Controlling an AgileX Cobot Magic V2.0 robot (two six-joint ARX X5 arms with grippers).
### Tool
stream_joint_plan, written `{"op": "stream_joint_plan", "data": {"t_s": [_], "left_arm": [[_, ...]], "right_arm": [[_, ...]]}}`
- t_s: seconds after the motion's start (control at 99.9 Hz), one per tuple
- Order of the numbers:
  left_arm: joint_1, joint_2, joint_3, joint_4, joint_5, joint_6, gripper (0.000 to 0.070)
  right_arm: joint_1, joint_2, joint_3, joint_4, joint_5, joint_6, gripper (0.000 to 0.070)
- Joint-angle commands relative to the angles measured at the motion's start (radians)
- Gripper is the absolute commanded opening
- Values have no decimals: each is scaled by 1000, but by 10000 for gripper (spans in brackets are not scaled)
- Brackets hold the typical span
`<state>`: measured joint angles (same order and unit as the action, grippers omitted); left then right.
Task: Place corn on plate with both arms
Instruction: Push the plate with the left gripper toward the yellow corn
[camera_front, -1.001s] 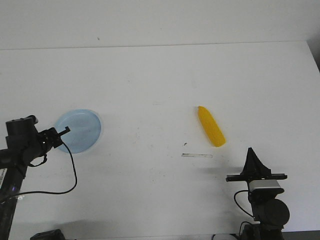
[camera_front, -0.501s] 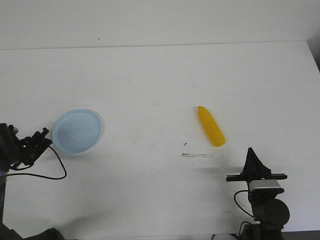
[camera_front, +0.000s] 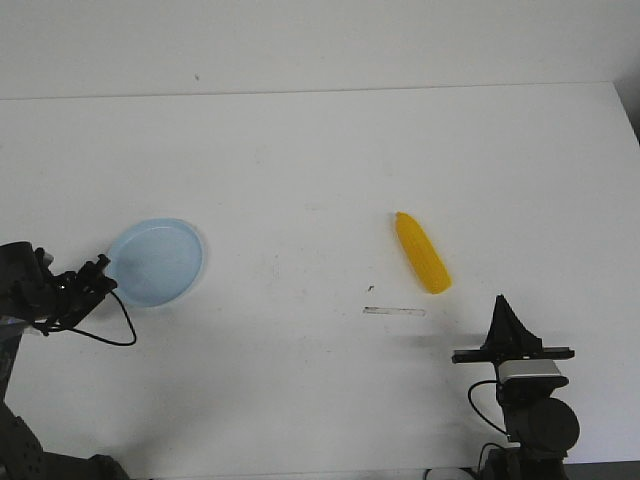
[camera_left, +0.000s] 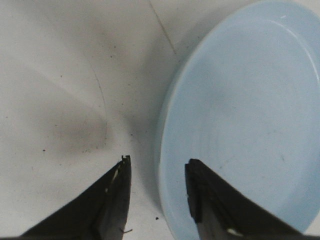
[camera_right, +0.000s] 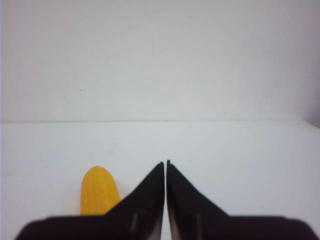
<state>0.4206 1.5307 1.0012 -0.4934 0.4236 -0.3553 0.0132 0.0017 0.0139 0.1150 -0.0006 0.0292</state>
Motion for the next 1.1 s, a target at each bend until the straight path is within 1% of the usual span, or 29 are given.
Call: {"op": "stream_joint_plan", "data": {"t_s": [0.0, 0.24, 0.951, 0.991, 1.052, 1.092], "left_arm": [[2, 22, 16, 8, 3, 3, 218], [-23, 40, 16, 51, 3, 3, 204], [-37, 61, 16, 74, -13, 2, 195], [-37, 63, 16, 76, -13, 2, 179], [-37, 68, 16, 75, -13, 2, 112], [-40, 73, 16, 76, -13, 2, 82]], "right_arm": [[1, 0, -1, 11, 0, -5, 10], [1, 0, -1, 11, 0, -5, 10], [1, 0, -1, 11, 0, -5, 10], [1, 0, -1, 11, 0, -5, 9], [1, 0, -1, 11, 0, -5, 9], [1, 0, -1, 11, 0, -5, 9]]}}
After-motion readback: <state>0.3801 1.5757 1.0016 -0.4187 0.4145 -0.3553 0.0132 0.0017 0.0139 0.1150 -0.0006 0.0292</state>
